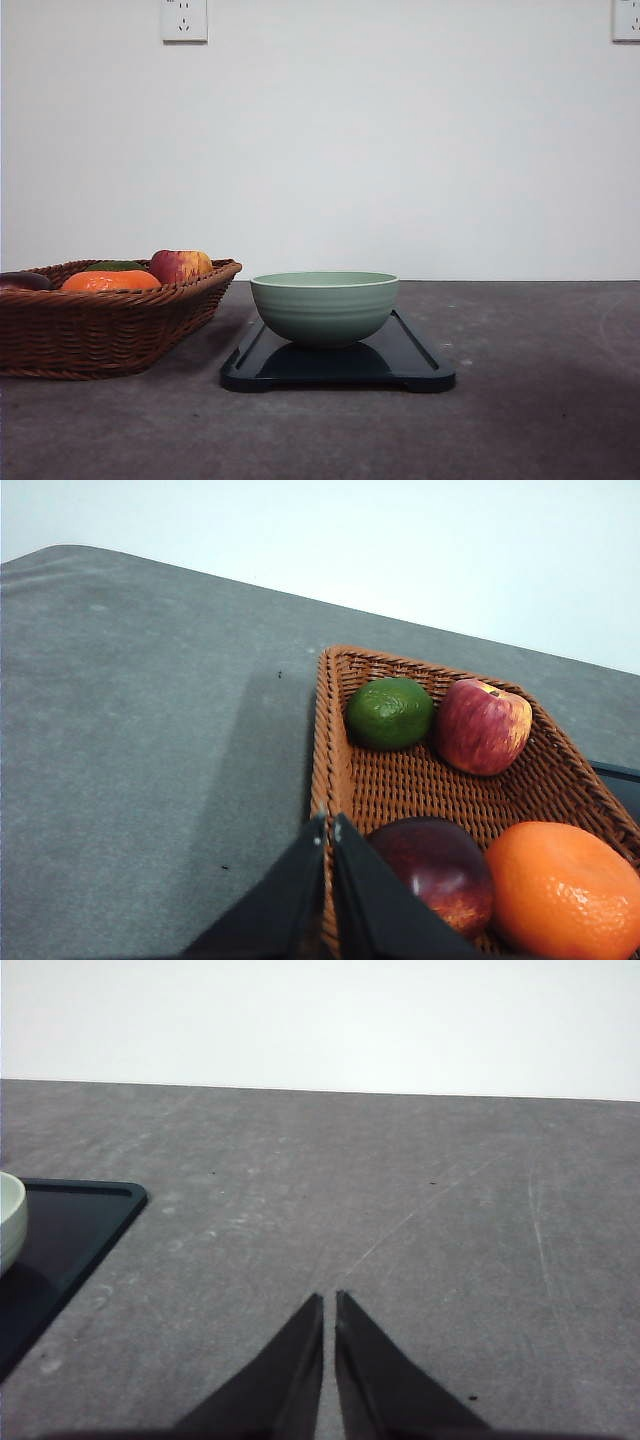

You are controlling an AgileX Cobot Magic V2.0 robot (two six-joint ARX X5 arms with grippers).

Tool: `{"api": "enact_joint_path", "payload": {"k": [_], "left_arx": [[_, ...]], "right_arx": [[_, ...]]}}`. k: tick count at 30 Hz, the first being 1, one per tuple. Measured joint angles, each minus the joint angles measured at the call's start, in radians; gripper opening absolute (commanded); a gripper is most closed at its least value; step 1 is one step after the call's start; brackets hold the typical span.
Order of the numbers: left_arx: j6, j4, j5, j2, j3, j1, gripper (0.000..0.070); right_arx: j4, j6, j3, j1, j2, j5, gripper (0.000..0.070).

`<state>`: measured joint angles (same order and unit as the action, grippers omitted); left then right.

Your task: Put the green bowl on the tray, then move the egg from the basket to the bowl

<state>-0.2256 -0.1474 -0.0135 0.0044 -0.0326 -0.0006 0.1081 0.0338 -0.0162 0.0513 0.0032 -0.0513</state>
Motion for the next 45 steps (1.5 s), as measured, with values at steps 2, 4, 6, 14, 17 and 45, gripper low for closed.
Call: {"api": "enact_joint_path", "payload": {"k": [2,4,6,14,17,45], "left_arx": [[0.0,0.0,0.0,0.0,0.0,0.0,0.0],[0.0,0.0,0.0,0.0,0.0,0.0,0.0],[0.0,0.0,0.0,0.0,0.0,0.0,0.0],[0.0,0.0,0.0,0.0,0.0,0.0,0.0],[0.0,0.0,0.0,0.0,0.0,0.0,0.0],[0.0,0.0,0.0,0.0,0.0,0.0,0.0]], "right_arx": [[0.0,0.0,0.0,0.0,0.0,0.0,0.0013],[0.0,0.0,0.0,0.0,0.0,0.0,0.0013],[0.0,0.0,0.0,0.0,0.0,0.0,0.0013],[0.0,0.0,0.0,0.0,0.0,0.0,0.0013],[0.0,0.0,0.0,0.0,0.0,0.0,0.0013],[0.0,0.0,0.0,0.0,0.0,0.0,0.0013]]}}
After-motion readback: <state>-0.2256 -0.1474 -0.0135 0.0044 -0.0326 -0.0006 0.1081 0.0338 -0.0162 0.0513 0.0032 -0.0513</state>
